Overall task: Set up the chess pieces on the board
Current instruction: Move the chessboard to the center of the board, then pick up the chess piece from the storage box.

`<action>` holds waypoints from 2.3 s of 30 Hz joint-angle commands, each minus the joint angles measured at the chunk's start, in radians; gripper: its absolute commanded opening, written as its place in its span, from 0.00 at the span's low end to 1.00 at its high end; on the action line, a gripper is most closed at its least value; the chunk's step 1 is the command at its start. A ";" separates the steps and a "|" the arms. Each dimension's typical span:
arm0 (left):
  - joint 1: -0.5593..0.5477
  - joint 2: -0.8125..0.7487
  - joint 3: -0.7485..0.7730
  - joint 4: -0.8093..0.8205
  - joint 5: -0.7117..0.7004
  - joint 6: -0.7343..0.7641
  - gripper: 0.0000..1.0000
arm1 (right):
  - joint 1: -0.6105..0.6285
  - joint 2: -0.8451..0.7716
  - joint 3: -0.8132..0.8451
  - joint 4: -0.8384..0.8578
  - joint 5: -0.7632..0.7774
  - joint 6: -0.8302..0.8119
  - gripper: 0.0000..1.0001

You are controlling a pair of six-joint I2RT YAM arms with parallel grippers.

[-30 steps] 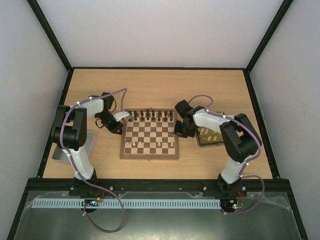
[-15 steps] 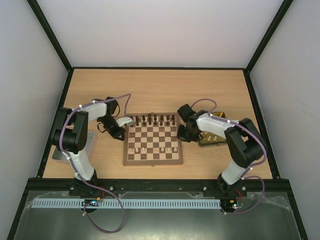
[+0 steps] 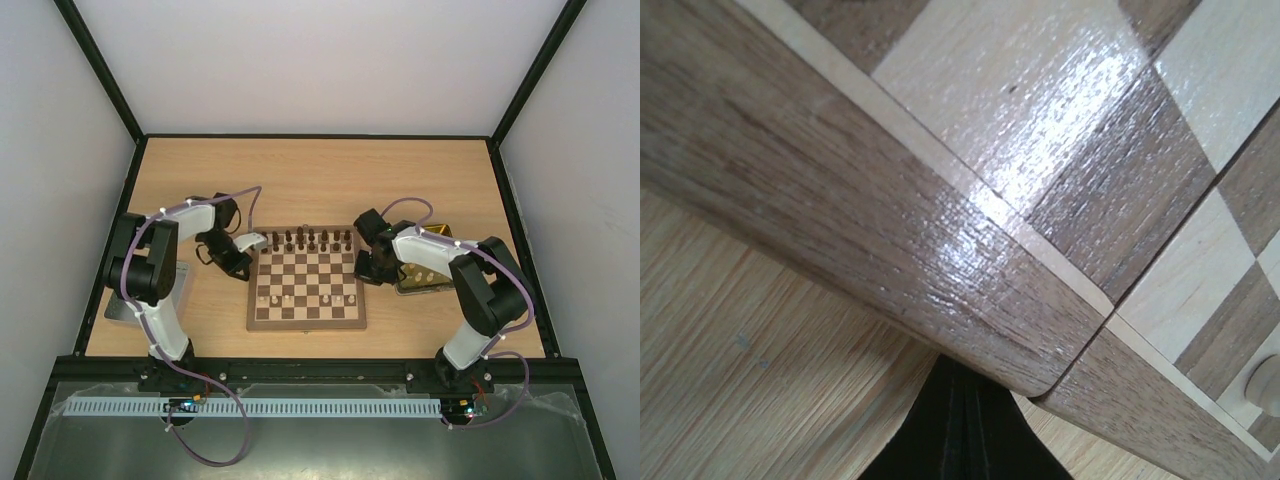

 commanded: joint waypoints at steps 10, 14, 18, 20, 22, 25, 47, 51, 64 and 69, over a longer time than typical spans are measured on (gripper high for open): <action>0.075 -0.021 -0.011 0.043 -0.138 -0.003 0.41 | -0.054 -0.122 0.084 -0.190 0.077 -0.092 0.43; 0.155 -0.069 0.033 -0.005 -0.162 -0.007 0.48 | -0.094 -0.173 0.134 -0.258 0.088 -0.143 0.45; 0.209 -0.150 0.084 -0.065 -0.200 -0.004 0.49 | -0.128 -0.217 0.225 -0.351 0.108 -0.221 0.42; 0.228 -0.203 0.099 -0.088 -0.222 -0.008 0.50 | -0.130 -0.237 0.261 -0.381 0.152 -0.227 0.40; 0.238 -0.255 0.115 -0.119 -0.230 -0.014 0.52 | -0.132 -0.265 0.250 -0.363 0.125 -0.204 0.40; 0.245 -0.323 0.111 -0.139 -0.252 -0.050 0.55 | -0.151 -0.306 0.209 -0.317 0.120 -0.178 0.40; 0.313 -0.342 0.127 -0.059 0.017 -0.186 0.68 | -0.232 -0.248 0.219 -0.273 0.181 -0.072 0.50; 0.313 -0.332 0.144 -0.059 -0.001 -0.232 0.68 | -0.294 -0.207 0.189 -0.248 0.139 -0.075 0.41; 0.279 -0.353 0.113 -0.009 0.010 -0.312 0.68 | -0.344 -0.233 0.076 -0.304 0.109 -0.096 0.34; 0.269 -0.351 0.112 -0.005 -0.005 -0.315 0.68 | -0.344 -0.269 -0.010 -0.295 0.095 -0.079 0.44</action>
